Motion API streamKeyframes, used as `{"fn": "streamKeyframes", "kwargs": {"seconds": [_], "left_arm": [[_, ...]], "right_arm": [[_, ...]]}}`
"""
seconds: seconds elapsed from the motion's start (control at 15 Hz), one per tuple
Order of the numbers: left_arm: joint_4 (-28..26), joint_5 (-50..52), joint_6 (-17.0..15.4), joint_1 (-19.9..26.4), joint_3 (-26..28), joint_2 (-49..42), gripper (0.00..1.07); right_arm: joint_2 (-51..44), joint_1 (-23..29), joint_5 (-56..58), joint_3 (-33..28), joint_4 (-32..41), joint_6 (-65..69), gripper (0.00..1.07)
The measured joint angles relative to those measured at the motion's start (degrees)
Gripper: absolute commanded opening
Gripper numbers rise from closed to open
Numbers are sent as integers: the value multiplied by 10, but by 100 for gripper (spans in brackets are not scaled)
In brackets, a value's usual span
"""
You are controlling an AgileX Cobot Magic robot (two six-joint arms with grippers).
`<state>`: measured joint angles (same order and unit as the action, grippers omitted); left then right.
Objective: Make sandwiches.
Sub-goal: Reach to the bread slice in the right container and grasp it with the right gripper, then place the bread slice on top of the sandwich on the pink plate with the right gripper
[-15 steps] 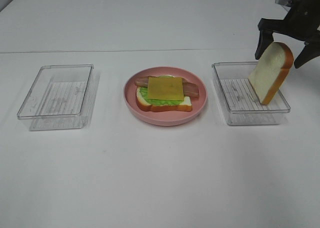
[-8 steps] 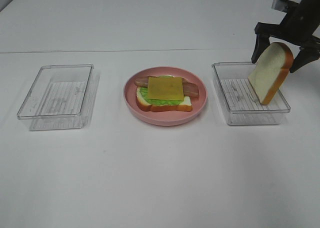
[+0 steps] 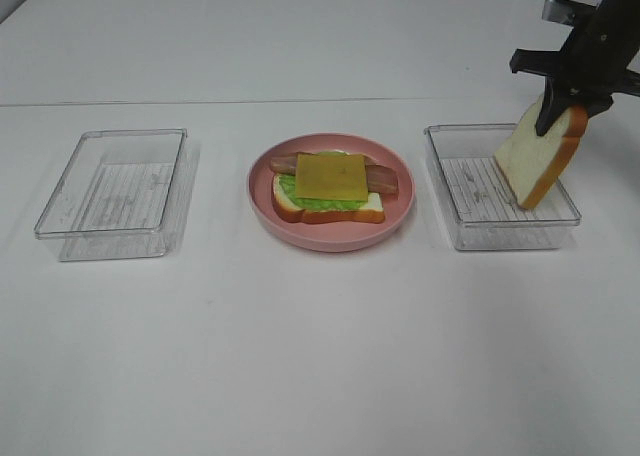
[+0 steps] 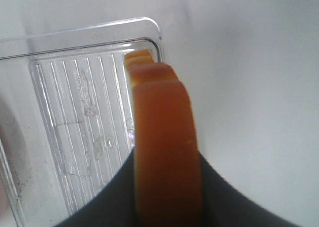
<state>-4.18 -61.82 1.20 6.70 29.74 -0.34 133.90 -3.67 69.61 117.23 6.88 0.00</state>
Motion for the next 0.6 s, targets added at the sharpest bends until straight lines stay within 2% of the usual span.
{"fn": "streamKeyframes", "kwargs": {"seconds": [0.4, 0.6], "left_arm": [[0, 0, 0, 0, 0, 0, 100], [0, 0, 0, 0, 0, 0, 100]], "right_arm": [[-30, 0, 1, -2, -3, 0, 0], [-68, -1, 3, -2, -3, 41, 0]]}}
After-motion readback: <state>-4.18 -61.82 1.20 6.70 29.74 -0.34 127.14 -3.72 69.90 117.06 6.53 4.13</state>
